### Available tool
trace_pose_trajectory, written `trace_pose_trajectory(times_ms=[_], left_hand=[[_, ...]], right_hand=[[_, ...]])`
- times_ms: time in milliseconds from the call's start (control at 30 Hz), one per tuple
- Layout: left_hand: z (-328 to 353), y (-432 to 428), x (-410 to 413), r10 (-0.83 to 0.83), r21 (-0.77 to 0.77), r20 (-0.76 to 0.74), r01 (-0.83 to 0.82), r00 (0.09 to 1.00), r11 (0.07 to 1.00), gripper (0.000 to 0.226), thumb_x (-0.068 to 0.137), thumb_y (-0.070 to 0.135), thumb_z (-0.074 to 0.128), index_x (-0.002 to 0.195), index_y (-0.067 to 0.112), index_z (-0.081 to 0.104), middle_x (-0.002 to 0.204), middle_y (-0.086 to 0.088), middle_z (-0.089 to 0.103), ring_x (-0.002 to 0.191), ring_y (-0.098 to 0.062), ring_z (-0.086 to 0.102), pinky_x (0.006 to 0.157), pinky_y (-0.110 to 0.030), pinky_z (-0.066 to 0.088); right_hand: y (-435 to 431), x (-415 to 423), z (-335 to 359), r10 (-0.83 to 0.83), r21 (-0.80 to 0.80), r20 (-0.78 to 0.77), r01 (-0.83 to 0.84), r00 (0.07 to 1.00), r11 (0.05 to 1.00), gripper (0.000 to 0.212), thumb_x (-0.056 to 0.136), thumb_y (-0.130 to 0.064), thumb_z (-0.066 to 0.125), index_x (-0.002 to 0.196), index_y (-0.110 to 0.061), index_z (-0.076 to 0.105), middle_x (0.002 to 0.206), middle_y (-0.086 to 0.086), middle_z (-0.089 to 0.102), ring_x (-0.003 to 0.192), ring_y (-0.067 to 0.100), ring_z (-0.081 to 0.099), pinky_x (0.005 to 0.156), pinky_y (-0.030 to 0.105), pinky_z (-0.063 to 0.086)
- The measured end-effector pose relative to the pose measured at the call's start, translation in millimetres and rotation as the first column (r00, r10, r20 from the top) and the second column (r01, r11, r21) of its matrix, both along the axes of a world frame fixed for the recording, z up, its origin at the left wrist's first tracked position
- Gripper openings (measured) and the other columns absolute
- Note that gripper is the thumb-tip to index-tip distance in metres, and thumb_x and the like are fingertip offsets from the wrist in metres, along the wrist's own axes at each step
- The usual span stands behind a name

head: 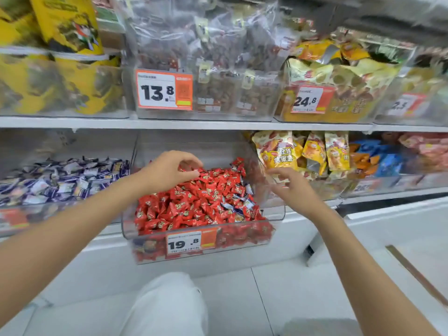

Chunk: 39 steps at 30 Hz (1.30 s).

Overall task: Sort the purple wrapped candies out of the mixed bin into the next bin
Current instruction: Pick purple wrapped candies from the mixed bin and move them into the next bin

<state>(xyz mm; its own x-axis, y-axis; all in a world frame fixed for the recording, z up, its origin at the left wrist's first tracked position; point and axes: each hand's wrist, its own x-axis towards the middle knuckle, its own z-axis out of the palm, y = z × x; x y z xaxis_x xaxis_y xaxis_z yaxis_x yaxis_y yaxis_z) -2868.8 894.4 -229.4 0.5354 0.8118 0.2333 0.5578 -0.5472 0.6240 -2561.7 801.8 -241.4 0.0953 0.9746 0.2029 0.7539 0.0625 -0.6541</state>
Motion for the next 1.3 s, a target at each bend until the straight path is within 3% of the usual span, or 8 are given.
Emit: trace_pose_trajectory(times_ms=[100,233,333,567,667,867,1100,1300], left_hand=[[-12.9,2.6,60.8,-0.114,-0.084,-0.063,0.108,0.992,0.991,0.014,0.088,0.022,0.070,0.103,0.023,0.070,0.098,0.012,0.069,0.090,-0.002,0.064,0.084,-0.021,0.051],[-44.0,20.4,134.9,-0.210,-0.170,-0.271,0.167,0.940,0.971,0.026,0.090,0.034,0.067,0.108,0.015,0.071,0.102,0.002,0.069,0.092,-0.013,0.063,0.086,-0.034,0.052],[-74.2,36.9,166.2,-0.238,-0.196,-0.460,0.164,0.855,0.967,0.032,0.080,0.041,0.075,0.083,0.011,0.065,0.076,-0.001,0.065,0.068,-0.015,0.057,0.063,-0.031,0.043],[-76.8,75.5,163.7,-0.041,-0.242,-0.061,0.026,0.997,0.970,0.011,0.091,-0.001,0.059,0.093,0.009,0.060,0.088,0.003,0.059,0.075,-0.002,0.055,0.063,-0.004,0.041],[-85.5,79.7,175.3,-0.023,-0.162,-0.217,-0.012,0.976,0.987,0.027,0.097,-0.006,0.033,0.107,0.004,0.056,0.095,-0.001,0.052,0.071,-0.009,0.047,0.053,-0.009,0.037],[-110.3,83.9,187.0,-0.037,-0.031,-0.447,0.026,0.894,0.999,0.026,0.088,0.040,0.066,0.087,0.015,0.064,0.085,0.001,0.052,0.081,-0.023,0.055,0.065,-0.029,0.034],[-64.1,82.2,156.2,0.052,-0.393,0.117,-0.001,0.992,0.919,0.019,0.094,0.026,0.061,0.090,0.011,0.050,0.091,-0.005,0.068,0.073,-0.005,0.057,0.064,-0.016,0.040],[-65.5,75.5,143.7,-0.067,-0.331,-0.155,0.012,0.986,0.943,0.030,0.101,0.015,0.036,0.091,0.020,0.063,0.083,-0.004,0.058,0.063,-0.010,0.053,0.061,-0.026,0.040]], right_hand=[[-9.1,18.0,-19.1,0.029,-0.040,-0.078,-0.032,0.997,0.999,0.035,0.091,-0.016,0.063,0.122,-0.030,0.063,0.120,-0.008,0.062,0.106,0.013,0.060,0.092,0.035,0.051],[-11.9,24.2,-24.5,0.107,-0.033,-0.200,-0.116,0.974,0.993,0.040,0.090,0.000,0.061,0.120,-0.026,0.062,0.117,-0.003,0.066,0.104,0.005,0.060,0.087,0.014,0.048],[-10.7,30.8,-20.5,0.164,-0.053,-0.251,-0.183,0.954,0.982,0.039,0.089,-0.002,0.065,0.118,-0.029,0.063,0.114,-0.010,0.064,0.096,-0.006,0.059,0.086,0.011,0.047],[-2.1,41.3,-23.4,0.188,-0.100,-0.326,-0.231,0.927,0.968,0.038,0.087,-0.009,0.071,0.114,-0.035,0.064,0.119,-0.003,0.063,0.093,0.016,0.065,0.086,0.024,0.054],[-0.9,44.5,-22.4,0.208,-0.108,-0.356,-0.261,0.911,0.959,0.039,0.086,-0.010,0.072,0.110,-0.039,0.065,0.121,-0.003,0.063,0.092,0.016,0.066,0.088,0.030,0.056],[-1.0,41.9,-21.3,0.209,-0.100,-0.384,-0.266,0.899,0.959,0.039,0.086,-0.005,0.070,0.106,-0.039,0.065,0.119,0.000,0.062,0.085,0.012,0.065,0.085,0.026,0.056],[-1.2,39.9,-20.8,0.167,-0.113,-0.432,-0.237,0.886,0.965,0.036,0.084,-0.009,0.074,0.100,-0.041,0.068,0.118,0.000,0.061,0.079,0.007,0.061,0.087,0.035,0.054],[1.1,38.8,-17.0,0.148,-0.142,-0.422,-0.226,0.894,0.964,0.033,0.081,-0.012,0.076,0.095,-0.041,0.068,0.120,-0.005,0.062,0.089,0.011,0.063,0.088,0.034,0.053]])
